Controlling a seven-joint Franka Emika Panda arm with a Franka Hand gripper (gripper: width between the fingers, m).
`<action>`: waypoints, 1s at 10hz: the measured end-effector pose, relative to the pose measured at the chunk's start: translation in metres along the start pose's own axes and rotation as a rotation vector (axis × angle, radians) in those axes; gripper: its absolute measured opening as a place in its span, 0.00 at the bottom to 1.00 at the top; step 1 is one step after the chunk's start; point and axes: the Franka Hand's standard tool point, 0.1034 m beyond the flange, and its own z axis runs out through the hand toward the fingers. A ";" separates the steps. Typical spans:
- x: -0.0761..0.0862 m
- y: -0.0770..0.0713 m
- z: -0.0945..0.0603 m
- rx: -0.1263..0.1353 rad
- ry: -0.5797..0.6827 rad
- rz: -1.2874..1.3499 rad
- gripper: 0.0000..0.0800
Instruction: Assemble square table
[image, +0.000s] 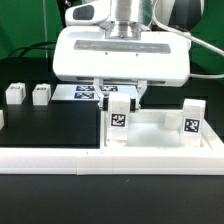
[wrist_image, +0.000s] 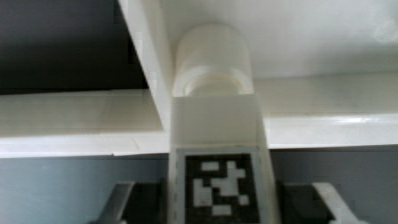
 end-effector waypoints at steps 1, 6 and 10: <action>-0.002 0.000 0.001 0.001 -0.008 0.000 0.37; -0.003 0.000 0.001 0.001 -0.009 0.000 0.81; -0.004 -0.002 0.002 0.006 -0.039 0.021 0.81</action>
Offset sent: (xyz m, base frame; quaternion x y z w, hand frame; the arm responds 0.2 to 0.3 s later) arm 0.0000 0.0000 0.0000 0.0000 0.0000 0.0000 1.0000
